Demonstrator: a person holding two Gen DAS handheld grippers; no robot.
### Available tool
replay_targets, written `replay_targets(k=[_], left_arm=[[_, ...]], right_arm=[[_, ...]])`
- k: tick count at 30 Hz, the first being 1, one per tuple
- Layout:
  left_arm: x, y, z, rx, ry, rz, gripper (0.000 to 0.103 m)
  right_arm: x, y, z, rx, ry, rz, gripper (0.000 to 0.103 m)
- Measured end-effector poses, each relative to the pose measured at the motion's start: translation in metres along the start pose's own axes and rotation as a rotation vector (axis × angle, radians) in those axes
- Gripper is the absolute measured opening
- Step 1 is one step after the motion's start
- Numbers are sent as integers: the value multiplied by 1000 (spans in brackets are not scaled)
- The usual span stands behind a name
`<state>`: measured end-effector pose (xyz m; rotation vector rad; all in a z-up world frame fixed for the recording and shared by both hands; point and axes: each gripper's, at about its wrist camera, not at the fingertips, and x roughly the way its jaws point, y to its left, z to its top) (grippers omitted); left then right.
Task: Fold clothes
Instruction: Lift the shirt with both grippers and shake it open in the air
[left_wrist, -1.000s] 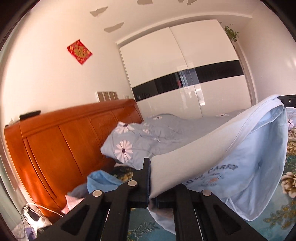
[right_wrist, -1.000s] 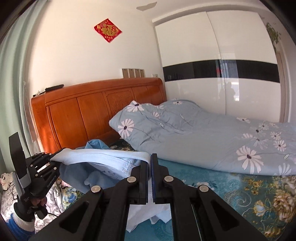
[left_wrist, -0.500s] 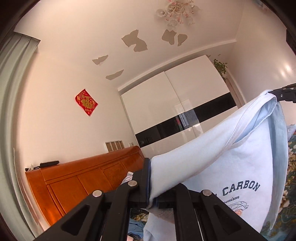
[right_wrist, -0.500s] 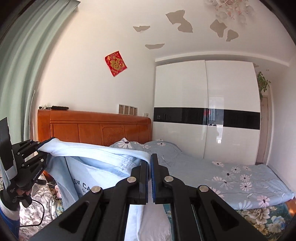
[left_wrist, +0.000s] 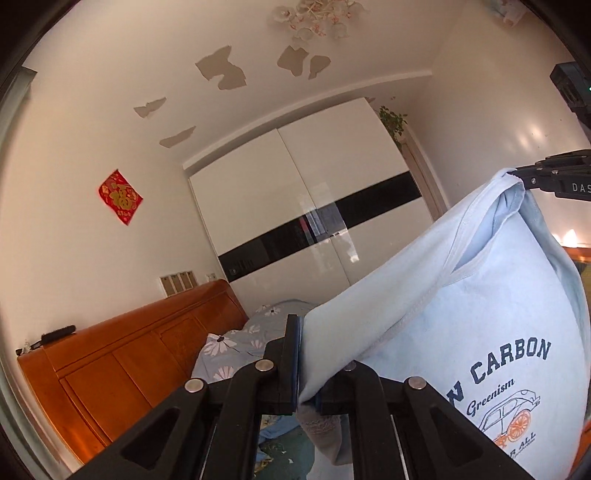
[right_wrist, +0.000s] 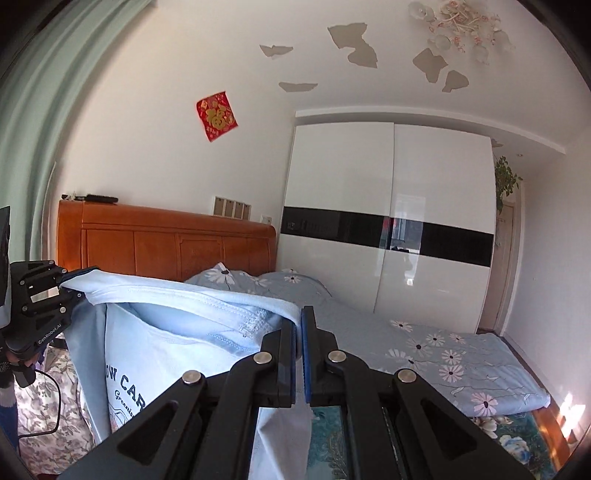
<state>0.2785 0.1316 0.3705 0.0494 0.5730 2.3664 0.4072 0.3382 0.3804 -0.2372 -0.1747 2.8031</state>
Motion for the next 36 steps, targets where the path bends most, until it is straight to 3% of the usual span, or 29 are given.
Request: replay_targets(k=[5,12,19,23,29,32,36], left_arm=[[133,-45,-52,35,190,-79,8],[311,-130,-163,99,484,-185,7],[444,-176,-250,55,661,-252,7],[490,-187,-274,46,710,-269,7],[550,-186,-314,-65,860,-344,8],[565,-187,-329,-106,918,-382,9],[563,-187,-327,-112,928,-402,8]], right_arm=[[109,-40,-60,51,190,-38,3],[271,-80,-180,124,462,-92,3],[390,-100,-284,170,700,-119,3],[443,-107,-321,188,783,-134,3],[493,-113,-360,209,872,-152,3],[502,-112,-371,211,897,-156,3],[512,-111,-385,213,931,-162,3]])
